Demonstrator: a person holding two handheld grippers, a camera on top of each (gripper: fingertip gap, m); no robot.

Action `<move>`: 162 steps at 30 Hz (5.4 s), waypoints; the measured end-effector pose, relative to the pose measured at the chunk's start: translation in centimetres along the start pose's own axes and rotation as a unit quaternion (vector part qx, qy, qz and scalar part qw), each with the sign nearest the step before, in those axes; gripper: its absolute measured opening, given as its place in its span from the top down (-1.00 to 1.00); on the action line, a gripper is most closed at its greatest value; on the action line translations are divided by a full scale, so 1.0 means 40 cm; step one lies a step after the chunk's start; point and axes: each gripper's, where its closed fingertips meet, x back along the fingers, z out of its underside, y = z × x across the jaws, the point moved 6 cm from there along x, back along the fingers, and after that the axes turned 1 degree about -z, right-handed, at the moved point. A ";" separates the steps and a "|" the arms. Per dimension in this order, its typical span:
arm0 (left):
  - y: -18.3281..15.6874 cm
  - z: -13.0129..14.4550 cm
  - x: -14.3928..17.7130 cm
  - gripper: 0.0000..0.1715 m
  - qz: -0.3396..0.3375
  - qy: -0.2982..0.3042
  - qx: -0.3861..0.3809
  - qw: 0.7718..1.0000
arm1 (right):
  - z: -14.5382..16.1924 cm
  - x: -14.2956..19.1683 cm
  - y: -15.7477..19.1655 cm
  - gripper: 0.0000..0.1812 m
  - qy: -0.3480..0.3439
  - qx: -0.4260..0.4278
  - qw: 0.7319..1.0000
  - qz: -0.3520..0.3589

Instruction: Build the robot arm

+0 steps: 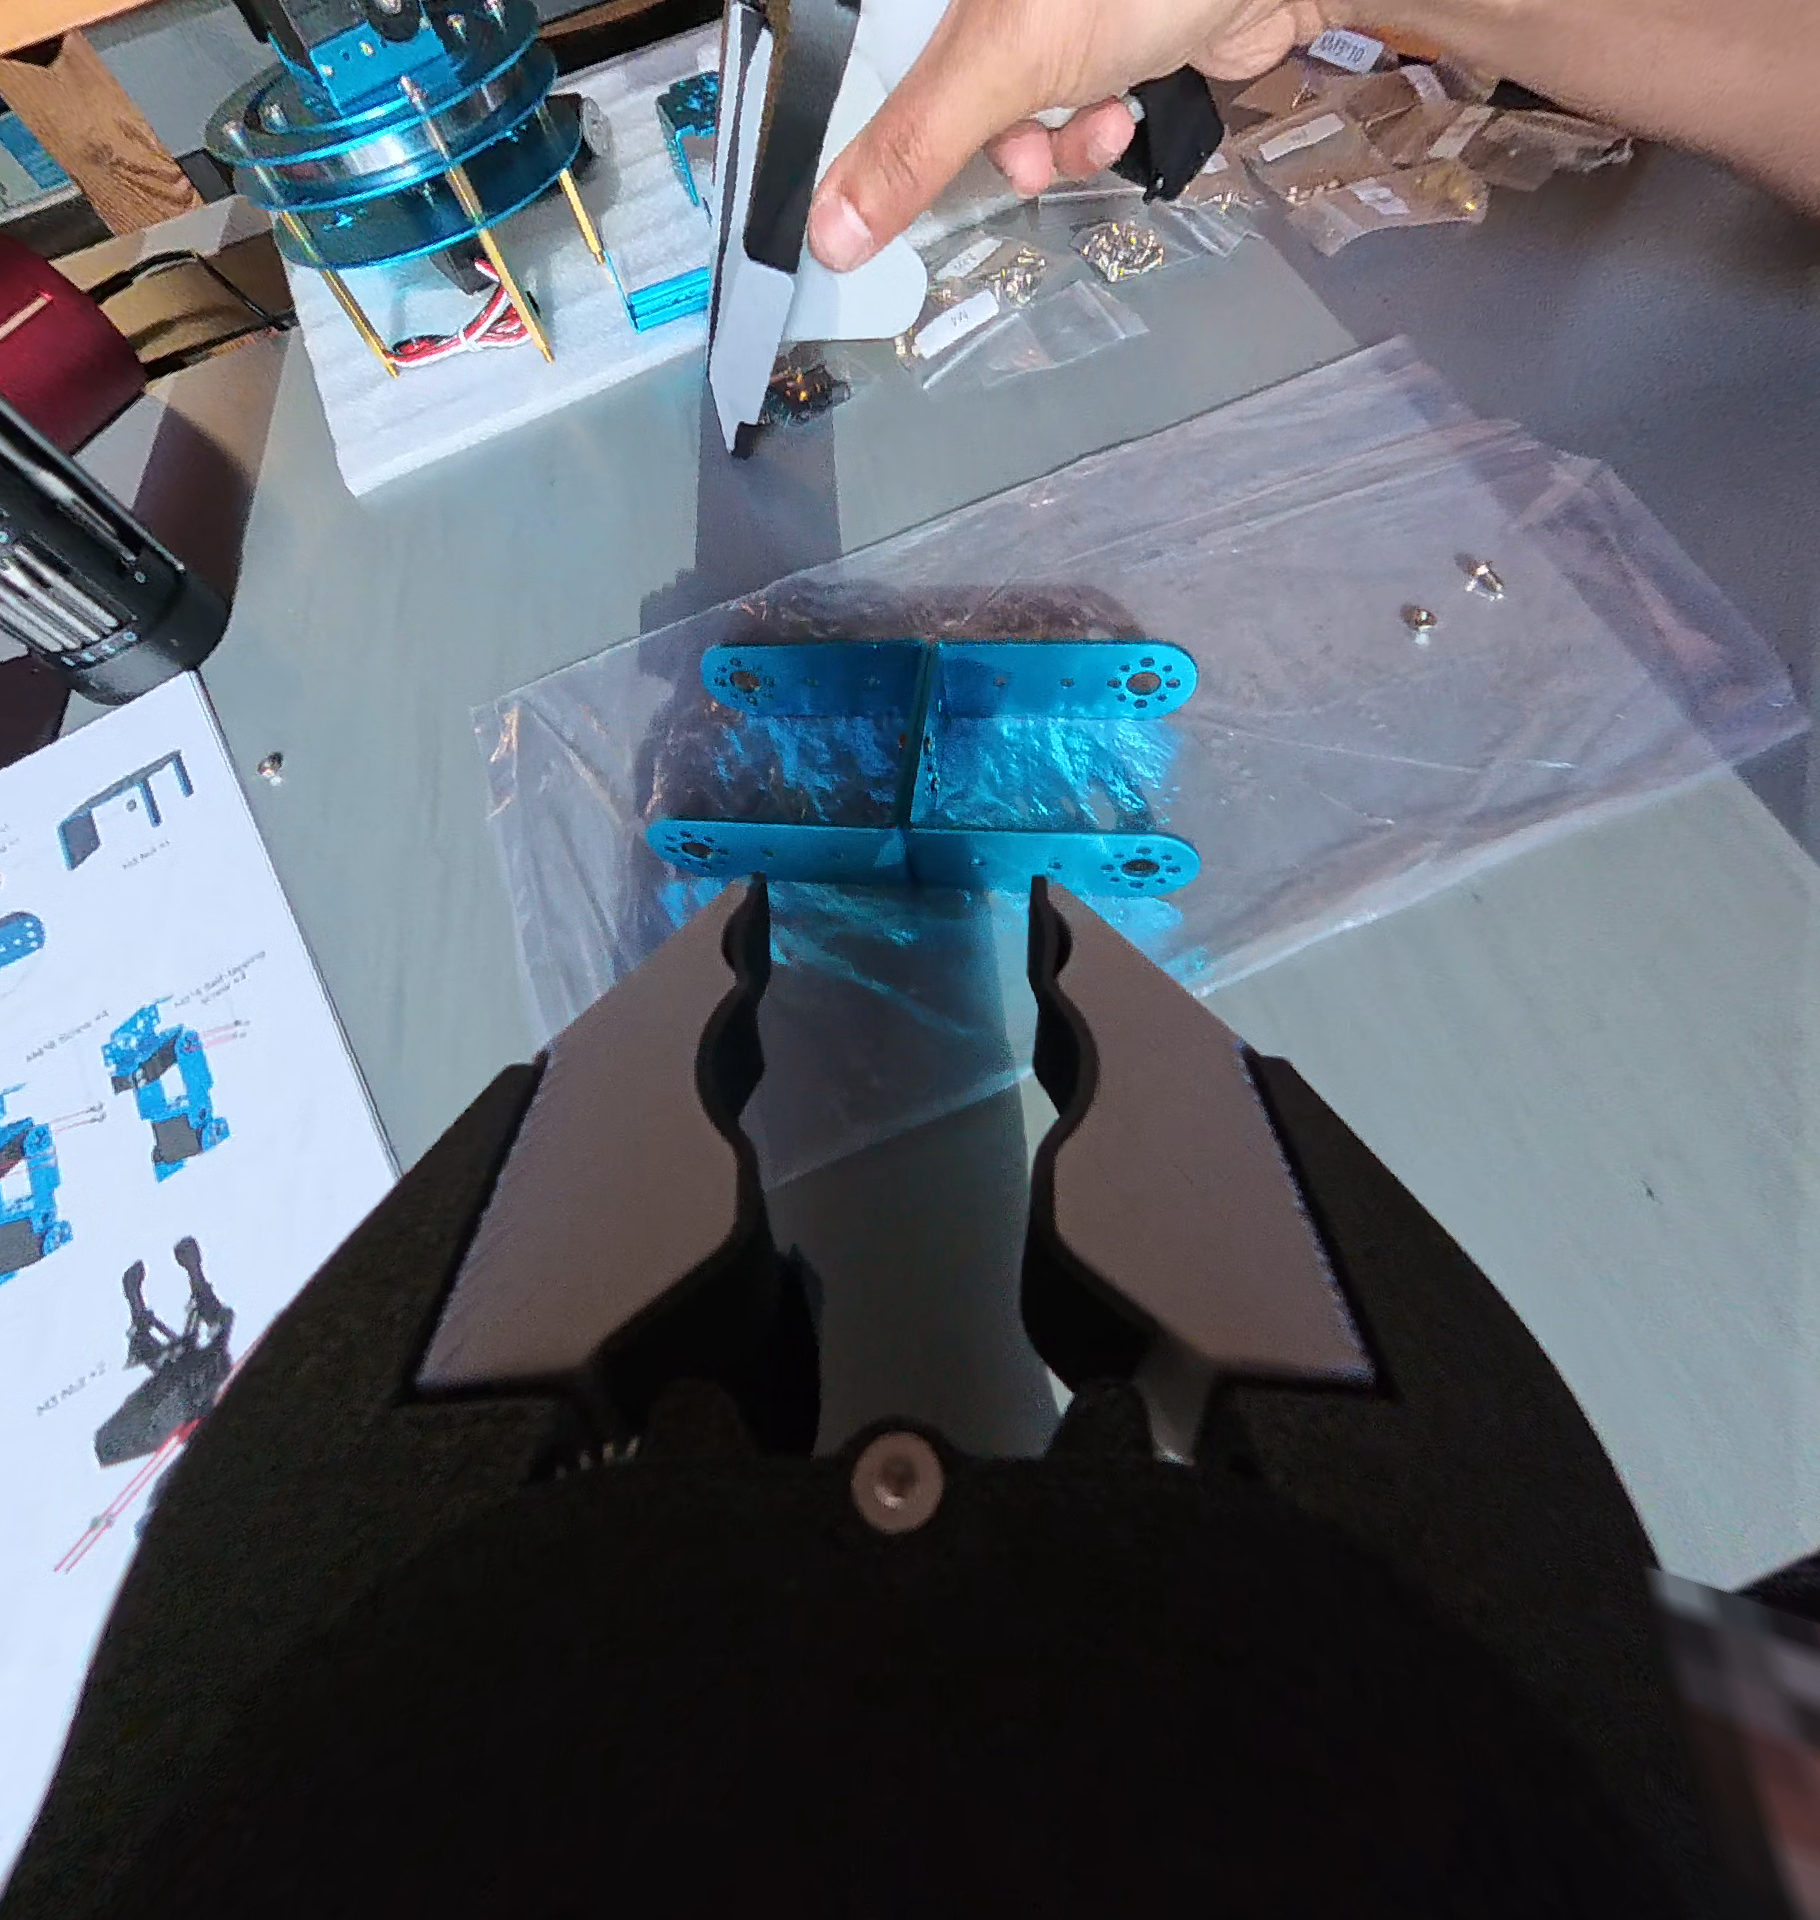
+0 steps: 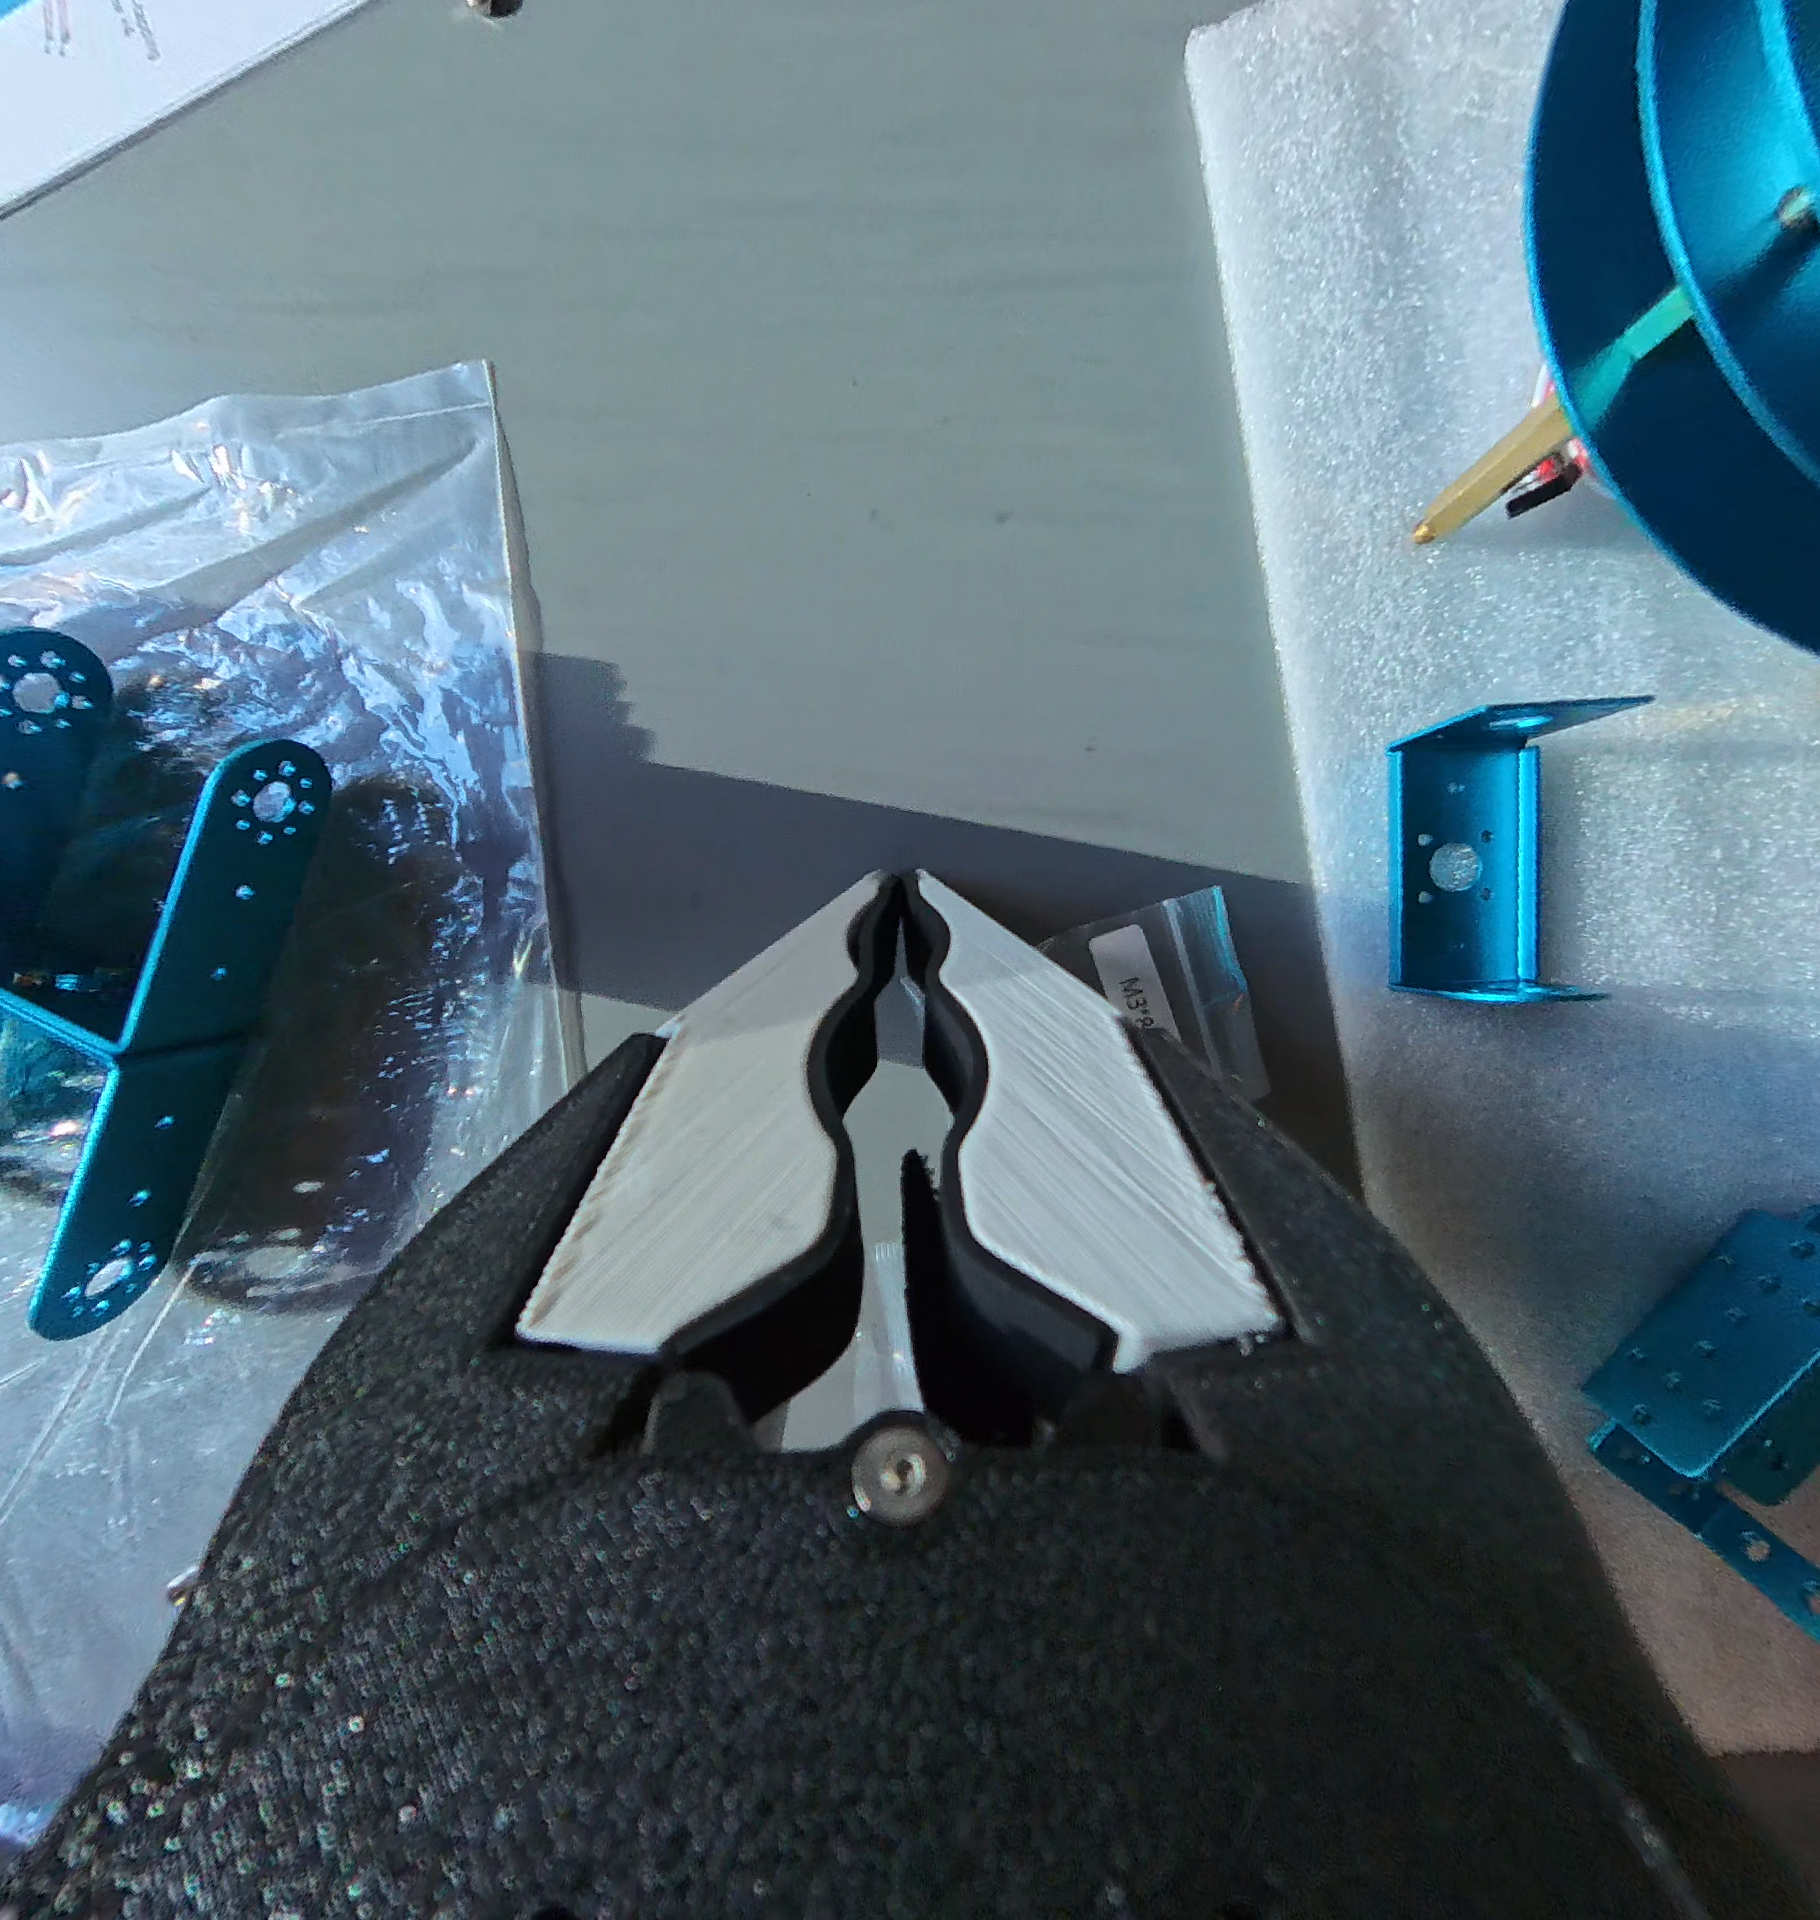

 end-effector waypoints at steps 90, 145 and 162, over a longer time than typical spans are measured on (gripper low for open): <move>0.131 0.008 -0.151 0.65 0.364 0.041 -0.258 0.894 | 0.096 0.008 0.420 1.00 -0.115 0.530 0.839 -0.035; 0.160 0.051 -0.091 0.99 0.415 0.046 -0.266 0.869 | 0.003 -0.004 0.395 1.00 -0.072 0.584 0.795 -0.148; 0.162 0.050 -0.095 0.99 0.436 0.058 -0.251 0.862 | -0.001 -0.035 0.395 1.00 -0.085 0.609 0.770 -0.168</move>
